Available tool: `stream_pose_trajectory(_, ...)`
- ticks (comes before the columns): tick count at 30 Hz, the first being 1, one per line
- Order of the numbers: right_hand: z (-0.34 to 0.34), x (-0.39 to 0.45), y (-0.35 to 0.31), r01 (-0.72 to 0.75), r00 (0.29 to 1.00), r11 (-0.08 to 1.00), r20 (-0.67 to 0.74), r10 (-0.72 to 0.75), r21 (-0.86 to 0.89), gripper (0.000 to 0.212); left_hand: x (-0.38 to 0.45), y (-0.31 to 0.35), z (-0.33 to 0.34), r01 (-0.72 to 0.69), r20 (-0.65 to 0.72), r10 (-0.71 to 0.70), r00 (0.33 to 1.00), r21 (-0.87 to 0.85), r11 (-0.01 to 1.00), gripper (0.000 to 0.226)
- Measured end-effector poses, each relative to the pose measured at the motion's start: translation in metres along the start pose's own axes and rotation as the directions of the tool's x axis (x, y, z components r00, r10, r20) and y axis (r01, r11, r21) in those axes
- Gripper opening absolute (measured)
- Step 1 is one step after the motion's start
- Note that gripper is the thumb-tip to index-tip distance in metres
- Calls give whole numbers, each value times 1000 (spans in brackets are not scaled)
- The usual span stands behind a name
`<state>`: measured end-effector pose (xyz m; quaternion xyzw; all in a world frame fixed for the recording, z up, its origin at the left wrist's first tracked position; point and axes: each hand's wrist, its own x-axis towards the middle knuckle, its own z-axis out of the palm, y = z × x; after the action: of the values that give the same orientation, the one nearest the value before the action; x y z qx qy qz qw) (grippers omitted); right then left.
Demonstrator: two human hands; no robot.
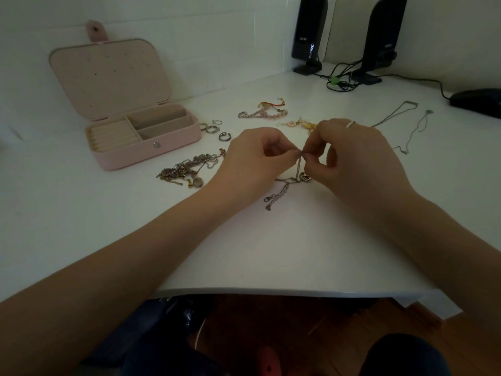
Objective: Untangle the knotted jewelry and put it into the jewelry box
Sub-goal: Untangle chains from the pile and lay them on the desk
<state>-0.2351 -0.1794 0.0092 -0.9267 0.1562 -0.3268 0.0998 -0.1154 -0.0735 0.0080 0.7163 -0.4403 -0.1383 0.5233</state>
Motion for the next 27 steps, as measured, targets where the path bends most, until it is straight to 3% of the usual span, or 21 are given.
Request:
stream_pose_trajectory(10,1,-1,-2,56,998,998,-4,-57,-37,5,-2,1,0,-124,-25,127,992,110,986,10)
stream_pose_trajectory(19,1,-1,-2,60,998,998,-1,-61,-27,6,-2,1,0,-143,-26,147,989,121,982,9)
stream_pose_trajectory(27,1,-1,2,63,997,998,-35,-63,-11,6,-2,3,3,-80,7,79,997,103,991,10)
